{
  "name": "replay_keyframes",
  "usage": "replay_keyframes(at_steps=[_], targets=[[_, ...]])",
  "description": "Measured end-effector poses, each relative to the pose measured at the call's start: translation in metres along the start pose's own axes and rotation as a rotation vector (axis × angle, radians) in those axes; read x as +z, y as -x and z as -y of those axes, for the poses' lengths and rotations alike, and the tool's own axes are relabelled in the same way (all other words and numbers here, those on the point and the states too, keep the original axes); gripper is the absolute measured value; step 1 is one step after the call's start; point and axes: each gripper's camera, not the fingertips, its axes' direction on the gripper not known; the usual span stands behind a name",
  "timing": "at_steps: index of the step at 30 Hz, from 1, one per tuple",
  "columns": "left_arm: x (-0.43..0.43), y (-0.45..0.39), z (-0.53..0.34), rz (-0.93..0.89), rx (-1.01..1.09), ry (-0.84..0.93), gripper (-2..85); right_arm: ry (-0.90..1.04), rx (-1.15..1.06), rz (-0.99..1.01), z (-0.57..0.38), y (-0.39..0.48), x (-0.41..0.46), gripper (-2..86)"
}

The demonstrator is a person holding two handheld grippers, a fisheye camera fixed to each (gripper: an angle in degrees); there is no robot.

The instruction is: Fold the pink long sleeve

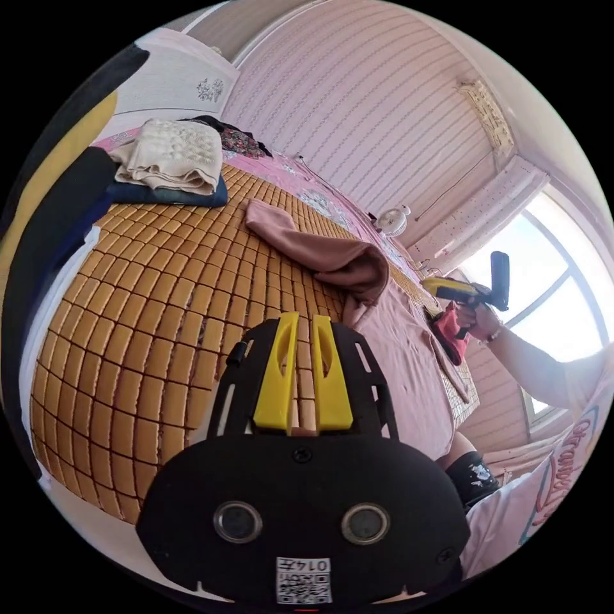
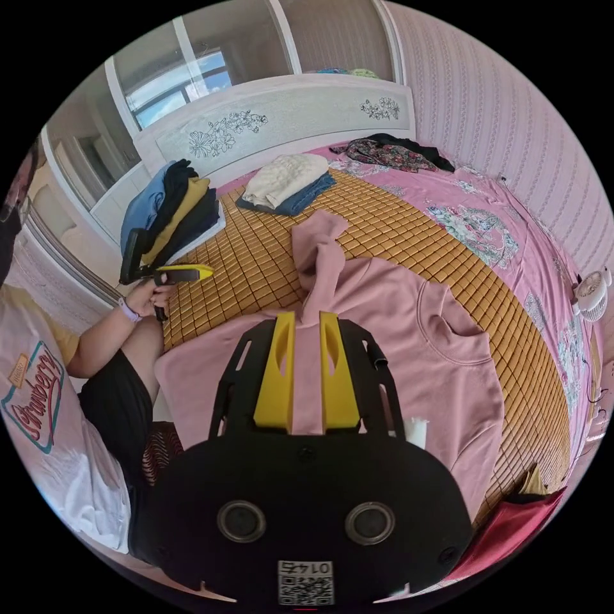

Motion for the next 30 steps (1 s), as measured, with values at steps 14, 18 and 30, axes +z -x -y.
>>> replay_keyframes(at_steps=[14,18,30], targets=[[0.162,-0.089,0.117,0.389,0.528,0.412,6.7,-0.052,0.142,0.031,-0.085,0.024,0.009,6.4],[0.129,-0.091,0.105,0.454,0.51,0.401,4.1,-0.074,0.18,0.037,-0.099,0.017,0.009,6.1],[-0.149,-0.054,-0.057,0.538,0.159,0.123,6.0,-0.104,0.164,0.181,-0.096,0.034,0.044,7.2]])
